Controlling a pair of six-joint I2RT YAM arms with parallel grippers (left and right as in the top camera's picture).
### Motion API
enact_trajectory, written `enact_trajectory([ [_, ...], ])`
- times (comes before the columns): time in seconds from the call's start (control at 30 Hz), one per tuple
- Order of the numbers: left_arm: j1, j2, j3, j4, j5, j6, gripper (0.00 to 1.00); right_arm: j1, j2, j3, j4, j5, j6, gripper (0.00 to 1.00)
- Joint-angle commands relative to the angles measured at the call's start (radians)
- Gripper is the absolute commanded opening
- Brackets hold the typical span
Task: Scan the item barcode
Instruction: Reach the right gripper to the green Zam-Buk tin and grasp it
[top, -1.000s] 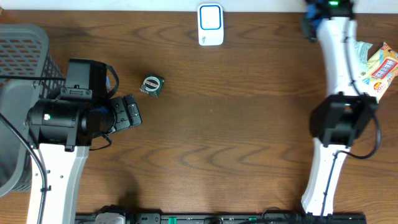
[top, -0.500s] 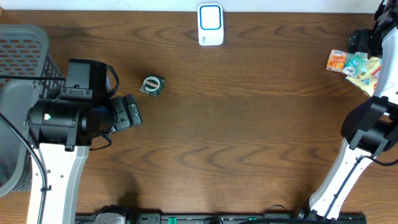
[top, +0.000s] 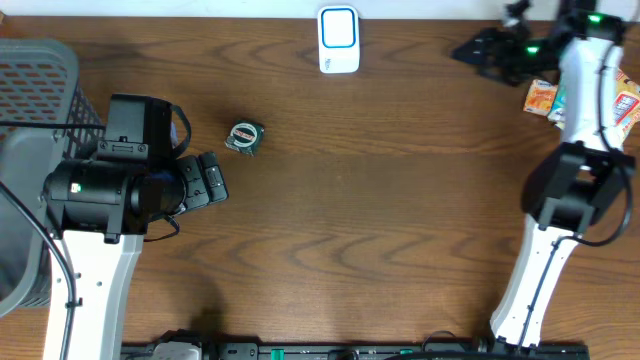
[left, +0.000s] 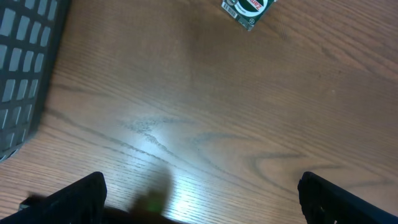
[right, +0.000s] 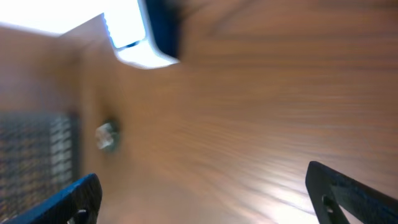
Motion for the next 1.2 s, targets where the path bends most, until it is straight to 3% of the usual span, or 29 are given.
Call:
enact_trajectory([
  [0.0,0.000,-0.001,0.004,-0.003,-0.003,-0.002,0.98,0.138,0.008,0.000,0.004,-0.129,0.003,0.99],
  [0.13,0.000,-0.001,0.004,-0.003,-0.003,-0.002,0.98,0.346,0.008,0.000,0.095,-0.021,0.040,0.99],
  [0.3,0.000,-0.001,0.004,-0.003,-0.003,-0.002,0.98,0.544,0.008,0.000,0.213,0.327,0.283,0.99],
  [0.37,0.000,-0.001,0.004,-0.003,-0.003,-0.002,0.97,0.644,0.008,0.000,0.283,0.477,0.305,0.99],
  [0.5,0.000,-0.001,0.004,-0.003,-0.003,-0.002,0.98,0.794,0.008,0.000,0.388,0.584,0.087,0.99],
  [0.67,0.000,-0.001,0.004,-0.003,-0.003,-0.002,0.97,0.915,0.020,0.000,0.396,0.652,-0.206,0.99],
  [0.77,0.000,-0.001,0.004,-0.003,-0.003,-0.002,0.98,0.949,0.044,0.000,0.396,0.698,-0.297,0.99],
  [1.17,0.000,-0.001,0.004,-0.003,-0.003,-0.002,0.98,0.945,0.167,0.000,0.390,0.670,-0.311,0.99],
])
